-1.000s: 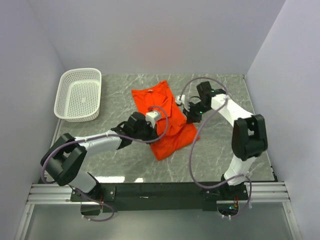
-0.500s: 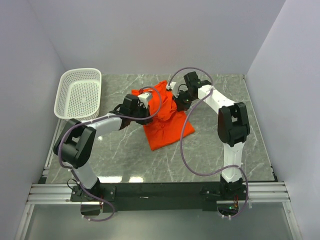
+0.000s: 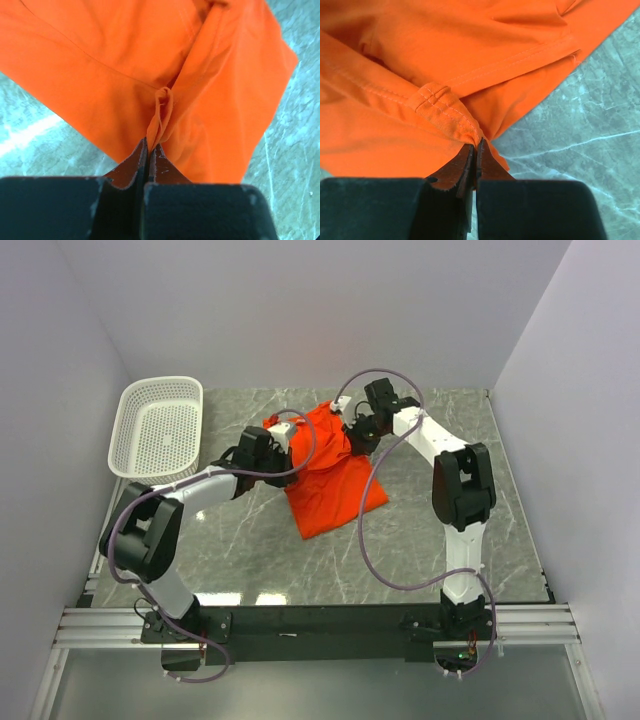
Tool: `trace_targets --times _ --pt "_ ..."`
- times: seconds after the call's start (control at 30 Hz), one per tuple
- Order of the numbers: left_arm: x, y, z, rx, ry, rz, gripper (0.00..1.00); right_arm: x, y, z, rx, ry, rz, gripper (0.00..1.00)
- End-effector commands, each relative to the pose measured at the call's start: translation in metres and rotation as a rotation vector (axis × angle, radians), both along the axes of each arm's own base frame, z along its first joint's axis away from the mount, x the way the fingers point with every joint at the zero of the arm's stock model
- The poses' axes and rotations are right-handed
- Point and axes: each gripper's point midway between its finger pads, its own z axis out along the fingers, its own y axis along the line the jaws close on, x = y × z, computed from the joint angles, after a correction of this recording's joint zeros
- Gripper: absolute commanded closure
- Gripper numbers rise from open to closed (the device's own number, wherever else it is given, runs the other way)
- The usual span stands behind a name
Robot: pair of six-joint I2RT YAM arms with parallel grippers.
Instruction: Fold and stack the t-shirts
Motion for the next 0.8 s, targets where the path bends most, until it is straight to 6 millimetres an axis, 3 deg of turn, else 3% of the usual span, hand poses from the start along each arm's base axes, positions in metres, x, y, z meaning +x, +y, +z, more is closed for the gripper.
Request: trace_targets --times 0.0,0.17,0.43,0.53,0.57,0.6,0.67,0.7,0.77 --pt "0.006 0.001 0.035 -0.039 -0.069 0.031 0.99 0.019 0.012 0.009 0.008 -0.059 -0.018 1.00" --pt "0.011 -0.001 0.044 -0.044 -0.084 0.039 0.99 0.021 0.014 0.007 0.003 -0.054 -0.027 1.00" --pt "0.013 0.008 0.024 0.015 -0.030 0.087 0.99 0.025 0.018 0.004 0.003 -0.057 -0.039 1.00" --pt "0.025 0.021 0.022 0.054 -0.040 0.183 0.88 0.032 0.019 0.005 0.005 -0.067 -0.081 0.99" --pt "0.029 0.025 0.020 0.069 -0.042 0.211 0.83 0.037 0.020 0.008 0.011 -0.086 -0.100 0.90" --pt "0.034 0.028 0.021 0.082 -0.049 0.232 0.74 0.042 0.019 0.011 0.013 -0.104 -0.130 0.75" --pt "0.053 0.036 0.034 0.115 -0.107 0.292 0.68 0.052 0.015 0.019 0.030 -0.138 -0.228 0.46" --pt "0.060 0.038 0.041 0.123 -0.135 0.310 0.65 0.054 0.013 0.024 0.038 -0.155 -0.249 0.38" --pt "0.078 0.042 0.068 0.133 -0.219 0.353 0.61 0.057 0.006 0.035 0.053 -0.195 -0.332 0.32"
